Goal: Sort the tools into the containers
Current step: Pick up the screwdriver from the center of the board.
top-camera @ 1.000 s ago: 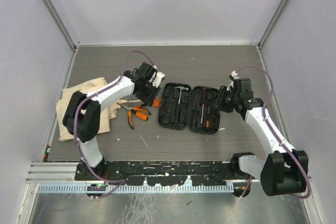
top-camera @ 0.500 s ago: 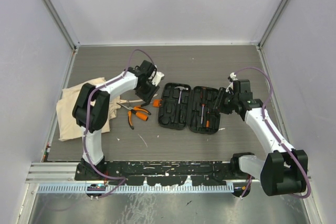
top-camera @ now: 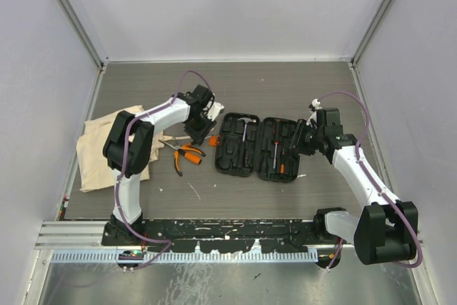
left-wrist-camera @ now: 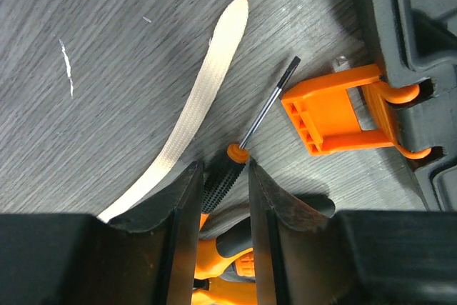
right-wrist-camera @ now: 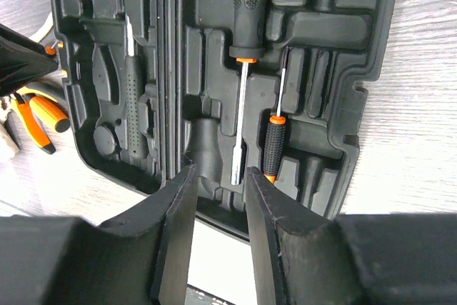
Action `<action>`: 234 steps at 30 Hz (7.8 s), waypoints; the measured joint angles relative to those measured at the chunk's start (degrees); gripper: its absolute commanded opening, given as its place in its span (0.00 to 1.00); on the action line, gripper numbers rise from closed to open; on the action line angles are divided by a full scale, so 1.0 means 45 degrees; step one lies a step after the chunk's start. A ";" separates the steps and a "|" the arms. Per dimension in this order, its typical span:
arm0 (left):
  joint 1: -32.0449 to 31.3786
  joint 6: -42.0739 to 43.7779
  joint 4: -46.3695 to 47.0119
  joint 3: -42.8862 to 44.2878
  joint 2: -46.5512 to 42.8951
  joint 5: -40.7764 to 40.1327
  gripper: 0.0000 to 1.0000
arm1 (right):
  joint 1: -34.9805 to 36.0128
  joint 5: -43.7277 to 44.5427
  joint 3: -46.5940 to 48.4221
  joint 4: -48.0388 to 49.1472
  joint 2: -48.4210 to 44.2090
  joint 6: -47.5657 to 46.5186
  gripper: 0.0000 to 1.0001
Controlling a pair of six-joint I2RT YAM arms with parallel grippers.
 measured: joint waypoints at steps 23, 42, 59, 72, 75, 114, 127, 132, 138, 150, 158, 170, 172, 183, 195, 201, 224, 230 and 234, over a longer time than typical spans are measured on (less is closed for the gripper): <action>0.0316 -0.0753 0.0355 0.1083 -0.0155 -0.0529 0.01 | 0.0000 -0.0019 0.0000 -0.0005 0.0092 -0.0078 0.39; 0.0107 -0.6489 0.3988 -0.0034 -0.5396 0.2399 0.00 | 0.0865 -0.1642 -0.0729 0.3691 -0.1919 0.2025 0.63; -0.1962 -1.0744 0.7815 -0.1384 -0.6154 0.4425 0.00 | 0.5581 0.0321 -0.0393 0.8655 -0.1185 0.2327 0.47; -0.1987 -1.1069 0.8257 -0.1724 -0.6567 0.4396 0.40 | 0.5994 0.0690 -0.0078 0.8495 -0.0797 0.1904 0.07; -0.1987 -1.0894 0.8092 -0.1724 -0.6819 0.4318 0.50 | 0.6023 0.1229 0.0087 0.8048 -0.0821 0.1598 0.05; -0.1919 -0.4867 -0.2948 0.3415 -0.8140 0.4061 0.61 | 0.8252 0.0083 0.1549 0.3395 -0.1763 -2.1852 0.01; -0.2939 -0.4668 -0.3045 0.3206 -0.6951 0.4197 0.44 | 0.8689 0.0325 0.2905 0.3395 -0.0364 -2.5616 0.01; -0.3007 -0.4566 -0.3055 0.2997 -0.6591 0.4124 0.28 | 0.8704 0.0427 0.2905 0.3410 -0.0340 -2.6141 0.01; -0.3016 -0.4430 -0.3055 0.2788 -0.6479 0.4163 0.01 | 0.8728 0.0525 0.2905 0.3453 -0.0340 -2.6321 0.13; -0.3045 -0.4430 -0.3021 0.2545 -0.6479 0.3662 0.00 | 0.8752 0.0588 0.2404 0.3823 -0.1175 -2.5927 0.73; -0.3031 -0.4673 -0.1870 0.1447 -0.7145 0.2186 0.01 | 0.8752 0.0811 0.0583 0.5197 -0.3385 -2.1483 0.73; -0.3007 -0.5309 0.1321 -0.0612 -0.9685 0.0306 0.00 | 0.8762 0.4624 0.0379 0.7723 -0.3750 -0.5435 0.76; -0.3007 -0.5425 0.1753 -0.0709 -0.9806 0.0243 0.00 | 0.8757 0.5129 0.0559 0.7626 -0.3439 -0.3293 0.77; -0.2997 -0.6091 0.3002 -0.1059 -0.9636 0.0661 0.00 | 0.8757 0.6421 0.0923 0.9088 -0.2356 0.4585 0.61; -0.2997 -0.6737 0.3857 -0.1307 -0.9010 0.1948 0.00 | 0.8762 0.7514 0.1268 0.9743 -0.1175 0.6834 0.47; -0.2992 -0.6795 0.3959 -0.1307 -0.8728 0.2171 0.00 | 0.8748 0.7456 0.1273 0.9894 -0.0913 0.7121 0.38; -0.3031 -0.6849 0.4318 -0.1379 -0.8859 0.2365 0.00 | 0.8752 0.6679 0.1273 0.9826 -0.0214 0.7553 0.31; -0.3036 -0.6853 0.4333 -0.1496 -0.8864 0.2433 0.05 | 0.8762 0.6615 0.1297 0.9840 -0.0228 0.7694 0.07; -0.3036 -0.6858 0.4401 -0.1515 -0.8864 0.2487 0.39 | 0.8762 0.6625 0.1297 0.9802 -0.0267 0.7626 0.01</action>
